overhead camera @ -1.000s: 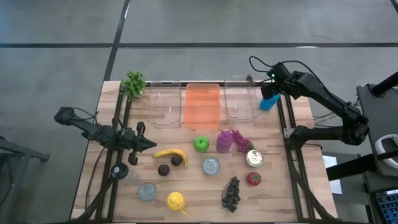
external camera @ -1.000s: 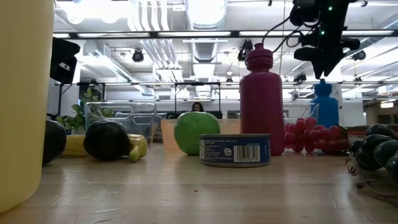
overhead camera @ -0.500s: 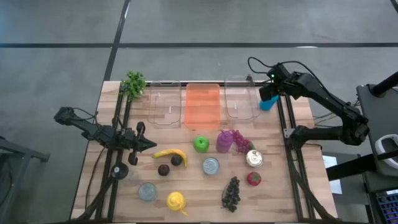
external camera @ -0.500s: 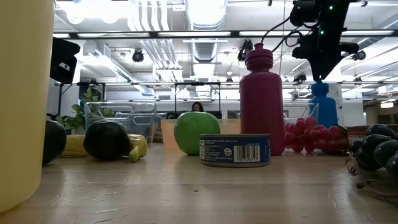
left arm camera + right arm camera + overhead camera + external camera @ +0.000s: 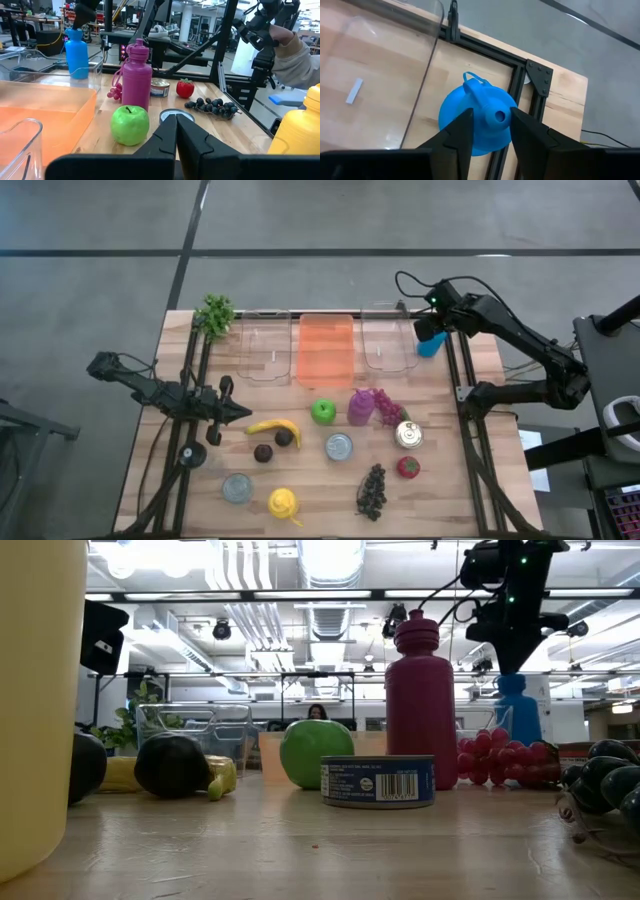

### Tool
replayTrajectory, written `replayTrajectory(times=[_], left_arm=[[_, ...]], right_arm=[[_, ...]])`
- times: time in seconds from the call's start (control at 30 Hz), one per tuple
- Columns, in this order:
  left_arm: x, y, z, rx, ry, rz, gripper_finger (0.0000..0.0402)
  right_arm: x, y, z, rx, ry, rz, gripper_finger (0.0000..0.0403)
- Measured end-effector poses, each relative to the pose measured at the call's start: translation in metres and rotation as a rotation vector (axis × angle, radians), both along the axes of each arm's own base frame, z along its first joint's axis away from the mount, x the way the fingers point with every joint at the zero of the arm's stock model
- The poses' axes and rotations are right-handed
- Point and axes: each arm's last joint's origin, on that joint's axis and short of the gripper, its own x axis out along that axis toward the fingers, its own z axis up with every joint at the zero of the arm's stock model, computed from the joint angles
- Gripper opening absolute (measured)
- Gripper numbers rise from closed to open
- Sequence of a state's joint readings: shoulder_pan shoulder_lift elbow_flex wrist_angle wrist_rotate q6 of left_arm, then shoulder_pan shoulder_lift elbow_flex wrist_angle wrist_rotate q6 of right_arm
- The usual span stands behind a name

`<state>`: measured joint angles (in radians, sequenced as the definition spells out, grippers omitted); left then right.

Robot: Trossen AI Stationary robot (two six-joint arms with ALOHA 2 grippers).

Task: Pick & Place Food Item
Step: Put the blue water bottle into the right transparent bin

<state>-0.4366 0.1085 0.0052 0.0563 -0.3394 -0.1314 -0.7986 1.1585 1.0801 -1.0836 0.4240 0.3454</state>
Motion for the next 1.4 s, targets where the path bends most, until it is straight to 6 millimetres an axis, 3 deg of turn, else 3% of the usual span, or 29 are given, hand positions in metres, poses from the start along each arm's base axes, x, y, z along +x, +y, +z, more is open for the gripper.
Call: replayTrajectory(times=[0.27,0.63,1.07,1.4], left_arm=[[0.000,0.000,0.000,0.000,0.000,0.000,0.0010],[0.000,0.000,0.000,0.000,0.000,0.000,0.0010],[0.000,0.000,0.000,0.000,0.000,0.000,0.0010],[0.000,0.000,0.000,0.000,0.000,0.000,0.0010]], right_arm=[[-0.001,0.001,0.001,-0.001,-0.007,0.004,0.0055],[-0.004,0.004,0.006,-0.001,0.007,0.033,0.0058],[-0.012,0.013,0.041,-0.081,-0.068,0.046,0.0057],[-0.011,0.012,0.087,-0.146,-0.101,0.087,0.0057]])
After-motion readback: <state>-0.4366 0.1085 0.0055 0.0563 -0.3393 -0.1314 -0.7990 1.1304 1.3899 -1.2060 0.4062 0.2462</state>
